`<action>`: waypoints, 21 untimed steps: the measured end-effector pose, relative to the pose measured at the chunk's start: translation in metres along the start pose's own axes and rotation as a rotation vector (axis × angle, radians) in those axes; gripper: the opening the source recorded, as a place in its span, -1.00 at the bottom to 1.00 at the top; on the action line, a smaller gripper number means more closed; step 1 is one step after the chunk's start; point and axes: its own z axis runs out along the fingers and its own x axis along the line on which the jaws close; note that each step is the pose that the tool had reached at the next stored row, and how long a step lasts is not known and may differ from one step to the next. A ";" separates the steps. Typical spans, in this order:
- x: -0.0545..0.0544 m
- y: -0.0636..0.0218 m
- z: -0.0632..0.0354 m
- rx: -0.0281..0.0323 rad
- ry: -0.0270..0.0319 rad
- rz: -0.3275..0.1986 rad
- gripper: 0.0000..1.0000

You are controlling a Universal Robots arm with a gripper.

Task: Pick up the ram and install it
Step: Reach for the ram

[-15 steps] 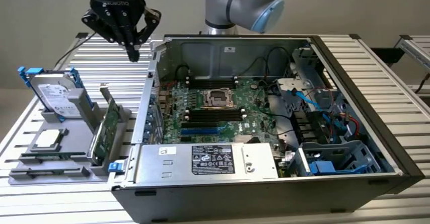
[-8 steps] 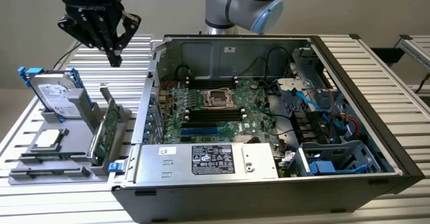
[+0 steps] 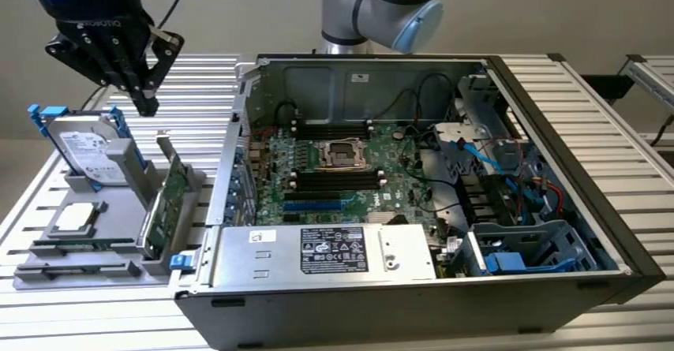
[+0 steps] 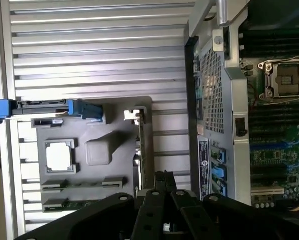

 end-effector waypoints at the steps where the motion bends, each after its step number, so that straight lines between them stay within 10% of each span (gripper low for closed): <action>1: 0.004 -0.0028 0.0000 0.0000 0.0000 0.000 -0.79; 12: 0.038 -0.0321 0.0026 0.0001 0.0021 0.000 -0.79; 21: 0.060 -0.0451 0.0120 0.0022 0.0248 0.001 -0.79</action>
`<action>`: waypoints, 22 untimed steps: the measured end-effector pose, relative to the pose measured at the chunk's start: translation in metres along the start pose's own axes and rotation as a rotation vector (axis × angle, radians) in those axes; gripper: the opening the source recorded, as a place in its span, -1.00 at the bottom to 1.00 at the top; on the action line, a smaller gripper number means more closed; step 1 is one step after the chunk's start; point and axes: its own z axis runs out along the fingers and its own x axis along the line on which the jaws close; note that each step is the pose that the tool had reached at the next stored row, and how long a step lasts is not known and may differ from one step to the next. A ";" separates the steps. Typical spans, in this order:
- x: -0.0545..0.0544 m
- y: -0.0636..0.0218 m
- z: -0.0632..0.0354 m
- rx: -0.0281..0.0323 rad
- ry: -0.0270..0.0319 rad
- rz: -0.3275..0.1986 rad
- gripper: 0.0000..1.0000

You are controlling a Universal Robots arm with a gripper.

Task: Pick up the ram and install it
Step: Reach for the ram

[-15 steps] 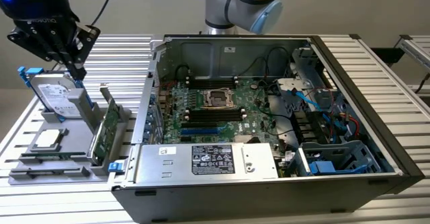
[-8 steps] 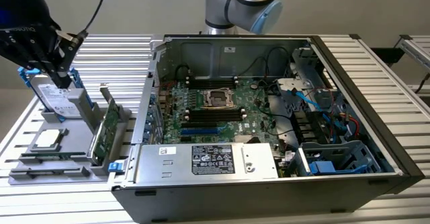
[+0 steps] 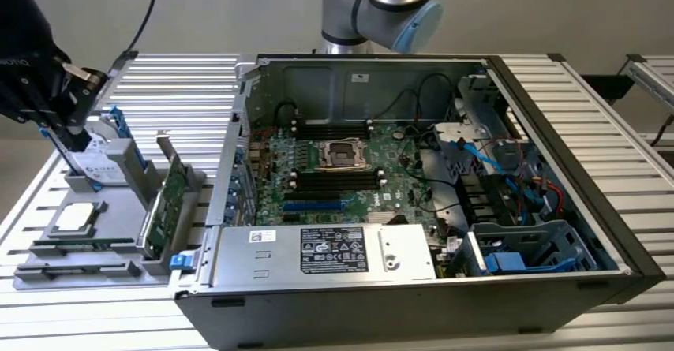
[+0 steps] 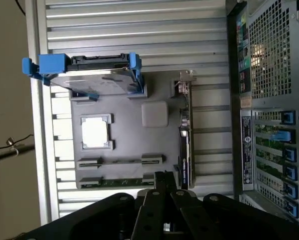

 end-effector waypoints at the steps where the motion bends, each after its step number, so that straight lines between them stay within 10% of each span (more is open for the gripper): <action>1: 0.002 -0.0016 0.0011 0.0002 0.0027 0.000 -0.79; 22: 0.030 -0.0323 0.0238 0.0034 0.0475 0.002 -0.79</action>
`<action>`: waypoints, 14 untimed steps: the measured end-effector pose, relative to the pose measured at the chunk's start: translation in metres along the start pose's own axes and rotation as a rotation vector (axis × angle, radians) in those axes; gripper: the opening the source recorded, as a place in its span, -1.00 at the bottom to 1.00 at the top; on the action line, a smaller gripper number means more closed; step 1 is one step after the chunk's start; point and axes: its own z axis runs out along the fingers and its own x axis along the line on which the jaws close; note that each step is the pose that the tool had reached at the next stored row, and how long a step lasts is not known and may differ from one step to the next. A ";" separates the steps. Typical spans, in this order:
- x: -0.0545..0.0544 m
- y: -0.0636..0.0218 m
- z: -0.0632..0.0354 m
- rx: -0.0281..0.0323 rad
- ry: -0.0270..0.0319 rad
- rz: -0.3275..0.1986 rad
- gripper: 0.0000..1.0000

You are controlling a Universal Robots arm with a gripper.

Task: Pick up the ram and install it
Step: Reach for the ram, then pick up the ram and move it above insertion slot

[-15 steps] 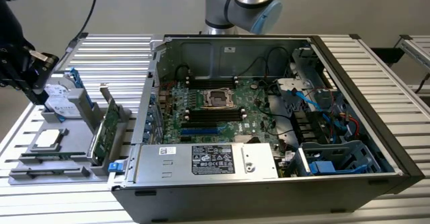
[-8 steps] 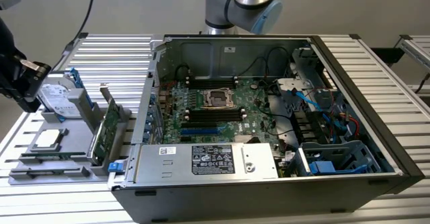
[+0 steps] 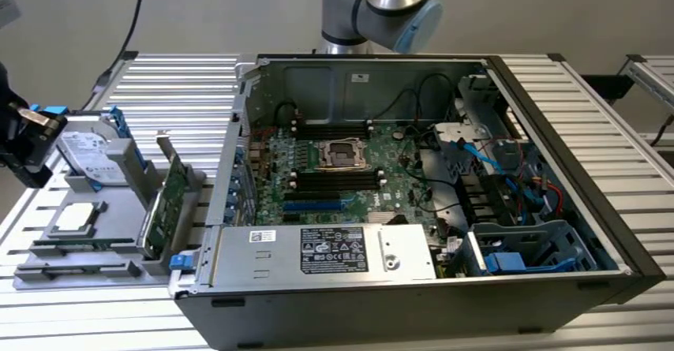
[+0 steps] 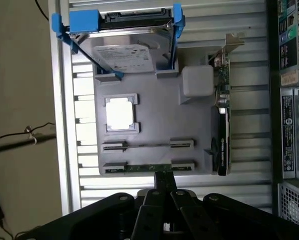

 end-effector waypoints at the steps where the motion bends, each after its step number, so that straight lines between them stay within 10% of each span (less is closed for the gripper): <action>1: 0.003 -0.0007 0.0014 0.0000 0.0003 0.000 -0.79; 14: 0.005 -0.0009 0.0021 0.0000 0.0004 0.000 -0.79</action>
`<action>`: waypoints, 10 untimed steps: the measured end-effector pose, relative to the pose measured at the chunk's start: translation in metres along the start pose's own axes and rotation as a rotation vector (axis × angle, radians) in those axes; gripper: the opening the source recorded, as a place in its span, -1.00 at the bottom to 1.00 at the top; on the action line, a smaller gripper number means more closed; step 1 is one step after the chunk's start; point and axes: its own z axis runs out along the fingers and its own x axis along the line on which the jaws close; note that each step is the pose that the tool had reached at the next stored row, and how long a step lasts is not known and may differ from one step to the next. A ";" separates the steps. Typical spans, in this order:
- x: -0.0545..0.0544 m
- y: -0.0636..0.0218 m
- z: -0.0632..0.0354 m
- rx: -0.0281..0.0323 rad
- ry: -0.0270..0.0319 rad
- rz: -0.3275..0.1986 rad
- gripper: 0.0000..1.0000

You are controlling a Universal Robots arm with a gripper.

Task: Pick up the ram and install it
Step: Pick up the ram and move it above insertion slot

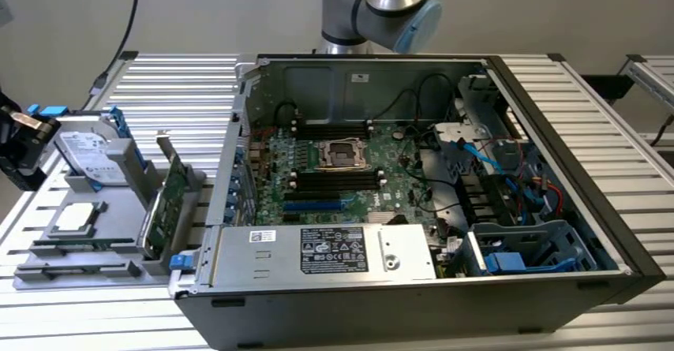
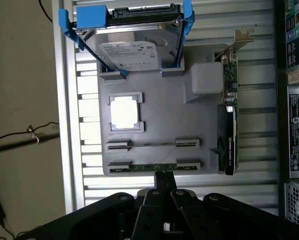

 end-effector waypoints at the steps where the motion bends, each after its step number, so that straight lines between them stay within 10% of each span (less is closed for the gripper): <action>1: 0.000 0.0000 0.0000 0.0000 0.0000 0.000 -0.79; 10: 0.001 -0.0003 0.0021 0.0003 0.0049 -0.097 -0.79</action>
